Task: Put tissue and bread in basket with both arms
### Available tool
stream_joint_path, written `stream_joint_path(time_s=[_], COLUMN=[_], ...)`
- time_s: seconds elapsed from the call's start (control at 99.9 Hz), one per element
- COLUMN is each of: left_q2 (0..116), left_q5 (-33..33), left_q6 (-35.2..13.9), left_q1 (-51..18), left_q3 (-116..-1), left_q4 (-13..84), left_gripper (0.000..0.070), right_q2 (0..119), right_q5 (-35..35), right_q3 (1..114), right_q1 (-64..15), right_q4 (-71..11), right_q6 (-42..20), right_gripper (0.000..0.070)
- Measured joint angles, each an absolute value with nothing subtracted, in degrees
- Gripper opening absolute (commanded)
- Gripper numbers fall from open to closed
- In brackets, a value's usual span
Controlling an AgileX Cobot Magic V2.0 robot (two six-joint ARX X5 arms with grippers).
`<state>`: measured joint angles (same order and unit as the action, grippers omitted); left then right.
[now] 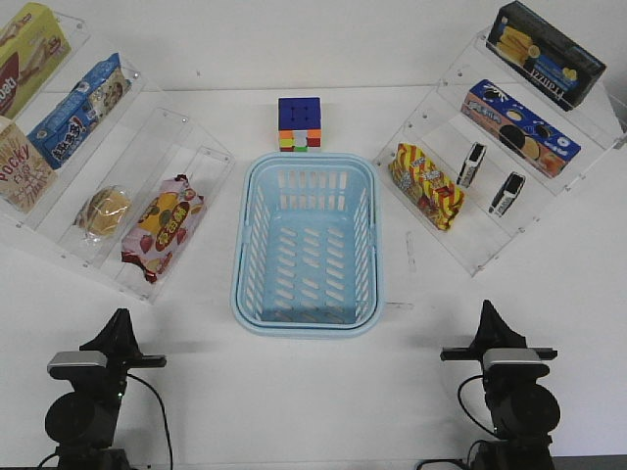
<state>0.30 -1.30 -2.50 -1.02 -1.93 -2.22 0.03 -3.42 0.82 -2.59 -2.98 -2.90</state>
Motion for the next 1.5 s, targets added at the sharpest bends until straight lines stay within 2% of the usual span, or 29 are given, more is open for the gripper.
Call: stream_joint_path(time_s=[0.07, 0.18, 0.27, 0.4, 0.43, 0.45, 0.541, 0.581, 0.941, 1.231, 1.261, 1.321, 1.471, 1.502], left_q2=[0.3, 0.3, 0.3, 0.3, 0.3, 0.3, 0.3, 0.3, 0.3, 0.3, 0.3, 0.3, 0.3, 0.3], left_q5=[-1.3, -1.3, -1.3, -1.3, -1.3, -1.3, -1.3, -1.3, -1.3, -1.3, -1.3, -1.3, -1.3, -1.3], left_q6=[-2.5, -2.5, -2.5, -2.5, -2.5, -2.5, -2.5, -2.5, -2.5, -2.5, -2.5, -2.5, -2.5, -2.5], left_q1=[-1.0, -1.0, -1.0, -1.0, -1.0, -1.0, -1.0, -1.0, -1.0, -1.0, -1.0, -1.0, -1.0, -1.0], left_q3=[-1.9, -1.9, -1.9, -1.9, -1.9, -1.9, -1.9, -1.9, -1.9, -1.9, -1.9, -1.9, -1.9, -1.9], left_q4=[-2.2, -2.2, -2.2, -2.2, -2.2, -2.2, -2.2, -2.2, -2.2, -2.2, -2.2, -2.2, -2.2, -2.2], left_gripper=[0.0001, 0.0001, 0.0001, 0.0001, 0.0001, 0.0001, 0.0001, 0.0001, 0.0001, 0.0001, 0.0001, 0.0001, 0.0001, 0.0001], right_q2=[0.1, 1.5, 5.9, 17.3, 20.6, 22.9, 32.3, 36.4, 66.8, 81.7, 82.7, 84.4, 86.7, 86.7], right_q5=[-3.2, -5.1, -6.2, -6.5, -6.5, -6.5, -6.4, -6.5, -9.2, -8.8, -8.4, -7.2, -7.2, -7.3], right_q3=[1.1, 5.5, 12.2, 22.2, 24.3, 25.5, 31.2, 33.7, 54.1, 63.6, 63.9, 64.1, 64.1, 64.1], right_q1=[-2.6, -2.6, -2.6, -2.6, -2.6, -2.6, -2.6, -2.6, 1.7, 6.2, 6.4, 6.4, 6.4, 6.4], right_q4=[-3.6, -9.4, -10.8, -12.2, -12.6, -12.8, -13.5, -13.5, -13.5, -12.7, -12.5, -11.6, -10.9, -10.8], right_q6=[-9.8, -18.0, -21.1, -21.6, -21.2, -20.8, -17.8, -16.6, -10.0, -9.2, -9.2, -9.2, -9.2, -9.2], right_gripper=[0.0000, 0.0000, 0.0000, 0.0005, 0.0045, 0.0096, 0.0415, 0.0460, 0.0458, 0.0445, 0.0428, 0.0332, 0.0007, 0.0000])
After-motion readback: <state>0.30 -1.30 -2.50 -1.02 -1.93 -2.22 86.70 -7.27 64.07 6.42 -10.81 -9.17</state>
